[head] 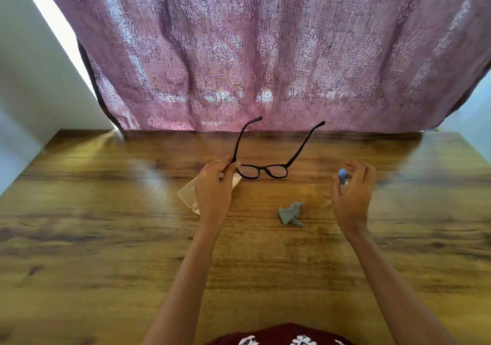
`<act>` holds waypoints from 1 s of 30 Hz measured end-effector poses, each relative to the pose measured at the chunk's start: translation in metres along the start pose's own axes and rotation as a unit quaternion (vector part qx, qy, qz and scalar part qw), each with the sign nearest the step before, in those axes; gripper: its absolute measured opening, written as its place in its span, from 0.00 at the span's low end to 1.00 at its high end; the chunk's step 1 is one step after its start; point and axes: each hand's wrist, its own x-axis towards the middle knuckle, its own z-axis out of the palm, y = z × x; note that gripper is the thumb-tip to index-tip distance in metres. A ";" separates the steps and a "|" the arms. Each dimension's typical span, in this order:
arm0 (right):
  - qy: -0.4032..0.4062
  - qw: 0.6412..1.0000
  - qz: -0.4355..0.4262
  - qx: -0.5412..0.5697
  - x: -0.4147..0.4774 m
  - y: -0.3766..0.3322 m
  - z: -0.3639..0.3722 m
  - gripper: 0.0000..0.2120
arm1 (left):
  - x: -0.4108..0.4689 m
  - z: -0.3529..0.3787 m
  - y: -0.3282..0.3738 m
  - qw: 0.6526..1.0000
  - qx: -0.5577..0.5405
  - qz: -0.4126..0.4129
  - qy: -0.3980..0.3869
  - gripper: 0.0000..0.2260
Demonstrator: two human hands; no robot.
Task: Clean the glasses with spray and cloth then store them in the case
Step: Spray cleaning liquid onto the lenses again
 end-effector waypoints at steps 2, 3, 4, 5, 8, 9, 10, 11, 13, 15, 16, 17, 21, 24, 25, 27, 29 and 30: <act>-0.001 1.000 -0.003 -0.009 -0.001 0.006 0.002 0.11 | 0.000 0.000 -0.001 1.000 -0.001 -0.003 -0.001 0.07; -0.003 1.000 -0.006 -0.016 -0.002 0.008 0.002 0.09 | 0.000 0.000 -0.001 1.000 -0.002 -0.002 -0.002 0.07; -0.006 1.000 -0.006 -0.019 -0.003 0.010 0.002 0.09 | 0.000 0.000 0.000 1.000 -0.002 -0.002 -0.002 0.08; -0.009 1.000 0.000 -0.018 -0.004 0.011 0.002 0.10 | 0.000 0.000 0.000 1.000 -0.001 -0.001 -0.002 0.08; -0.036 0.999 0.025 -0.013 -0.013 0.014 0.003 0.17 | -0.001 -0.001 0.001 1.000 -0.006 -0.001 -0.002 0.08; -0.050 0.998 0.035 -0.012 -0.016 0.015 0.004 0.21 | -0.001 -0.001 0.002 1.000 -0.007 -0.001 -0.003 0.08; -0.066 0.997 0.049 -0.008 -0.019 0.017 0.005 0.24 | -0.001 0.000 0.002 1.000 -0.005 0.000 -0.003 0.08; -0.079 0.995 0.061 -0.003 -0.021 0.018 0.005 0.27 | -0.001 0.000 0.002 1.000 -0.003 0.000 -0.003 0.08; -0.095 0.993 0.077 0.008 -0.022 0.020 0.004 0.29 | 0.000 0.001 0.001 1.000 -0.003 -0.004 -0.003 0.08; -0.096 0.990 0.101 0.027 -0.019 0.014 0.003 0.29 | 0.000 0.002 -0.001 1.000 -0.001 -0.007 0.001 0.08; -0.094 0.988 0.117 0.046 -0.018 0.007 0.002 0.30 | 0.000 0.002 -0.001 1.000 -0.001 -0.008 0.004 0.08; -0.093 0.985 0.128 0.069 -0.018 -0.002 0.001 0.30 | 0.000 0.003 -0.001 1.000 -0.003 -0.008 0.007 0.08; -0.121 0.976 0.109 0.147 -0.026 -0.051 0.000 0.28 | -0.002 0.003 0.001 1.000 0.000 0.021 0.018 0.08; -0.173 0.968 0.017 0.182 -0.027 -0.091 0.000 0.26 | -0.005 0.004 0.001 0.998 -0.012 0.051 0.033 0.08; -0.196 0.963 -0.012 0.183 -0.025 -0.103 0.001 0.26 | -0.007 0.005 0.001 0.997 -0.015 0.062 0.040 0.08; -0.234 0.954 -0.036 0.184 -0.021 -0.123 0.002 0.25 | -0.009 0.007 0.001 0.995 -0.014 0.082 0.059 0.08; -0.250 0.949 -0.034 0.190 -0.018 -0.137 0.003 0.25 | -0.011 0.007 0.003 0.993 -0.016 0.091 0.077 0.07; -0.253 0.949 -0.030 0.187 -0.016 -0.142 0.003 0.25 | -0.011 0.006 0.004 0.992 -0.020 0.092 0.083 0.06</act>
